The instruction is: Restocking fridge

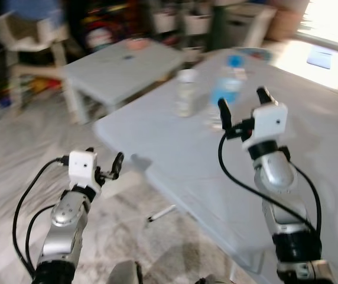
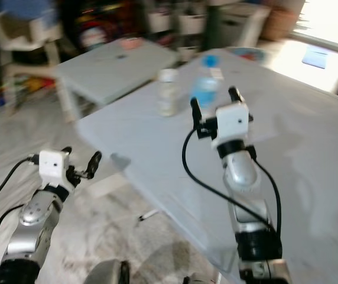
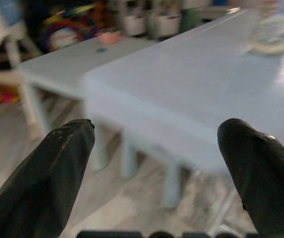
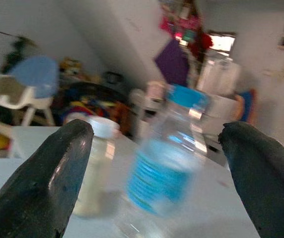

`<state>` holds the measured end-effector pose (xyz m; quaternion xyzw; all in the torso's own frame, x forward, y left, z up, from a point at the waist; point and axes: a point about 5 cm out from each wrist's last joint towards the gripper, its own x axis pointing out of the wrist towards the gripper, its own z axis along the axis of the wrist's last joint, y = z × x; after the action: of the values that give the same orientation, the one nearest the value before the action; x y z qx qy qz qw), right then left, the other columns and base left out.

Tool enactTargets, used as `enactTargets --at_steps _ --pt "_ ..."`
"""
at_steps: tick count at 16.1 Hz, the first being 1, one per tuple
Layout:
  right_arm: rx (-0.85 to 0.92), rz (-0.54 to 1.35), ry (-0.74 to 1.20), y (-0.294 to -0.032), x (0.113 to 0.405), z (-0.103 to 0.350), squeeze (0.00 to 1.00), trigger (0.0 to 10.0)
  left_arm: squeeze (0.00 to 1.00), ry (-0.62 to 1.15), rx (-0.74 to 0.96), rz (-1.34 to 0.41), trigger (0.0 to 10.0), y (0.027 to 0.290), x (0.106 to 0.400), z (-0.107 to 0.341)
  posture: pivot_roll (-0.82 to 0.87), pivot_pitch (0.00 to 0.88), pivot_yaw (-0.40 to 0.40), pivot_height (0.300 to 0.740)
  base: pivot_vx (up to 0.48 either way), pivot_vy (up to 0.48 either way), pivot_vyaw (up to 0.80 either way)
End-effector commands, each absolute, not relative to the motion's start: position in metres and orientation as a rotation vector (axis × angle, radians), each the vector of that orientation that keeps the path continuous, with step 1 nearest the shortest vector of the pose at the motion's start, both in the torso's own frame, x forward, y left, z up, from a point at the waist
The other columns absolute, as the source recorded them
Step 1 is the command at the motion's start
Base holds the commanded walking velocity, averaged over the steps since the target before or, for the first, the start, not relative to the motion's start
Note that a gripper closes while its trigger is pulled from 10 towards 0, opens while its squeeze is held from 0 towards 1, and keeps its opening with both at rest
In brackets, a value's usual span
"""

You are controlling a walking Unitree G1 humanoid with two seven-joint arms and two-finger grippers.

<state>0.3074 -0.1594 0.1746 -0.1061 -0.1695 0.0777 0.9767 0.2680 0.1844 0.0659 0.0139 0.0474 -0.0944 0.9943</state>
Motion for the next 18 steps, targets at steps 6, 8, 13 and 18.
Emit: enactTargets --at_steps 6,8,13,18 --pt "-0.278 0.077 -0.417 -0.19 0.329 0.204 0.0 10.0 0.0 0.062 0.057 -0.2 10.0 0.185 0.27 0.076 0.04 0.022 0.017 0.74 0.0 0.0 0.0" --pt "-0.285 0.08 -0.426 -0.192 0.334 0.208 0.0 10.0 0.0 0.066 0.061 -0.205 10.0 0.186 0.268 0.075 0.04 0.031 0.022 0.74 0.0 0.0 0.0" --pt "-0.298 0.185 -0.436 -0.179 0.356 0.223 0.0 10.0 0.0 0.079 0.077 -0.217 10.0 0.188 0.264 0.077 0.07 0.063 0.042 0.74 0.0 0.0 0.0" --pt "-0.265 0.154 -0.397 -0.179 0.385 0.244 0.0 10.0 0.0 0.091 0.088 -0.224 10.0 0.189 0.26 0.077 0.09 0.079 0.051 0.74 0.0 0.0 0.0"
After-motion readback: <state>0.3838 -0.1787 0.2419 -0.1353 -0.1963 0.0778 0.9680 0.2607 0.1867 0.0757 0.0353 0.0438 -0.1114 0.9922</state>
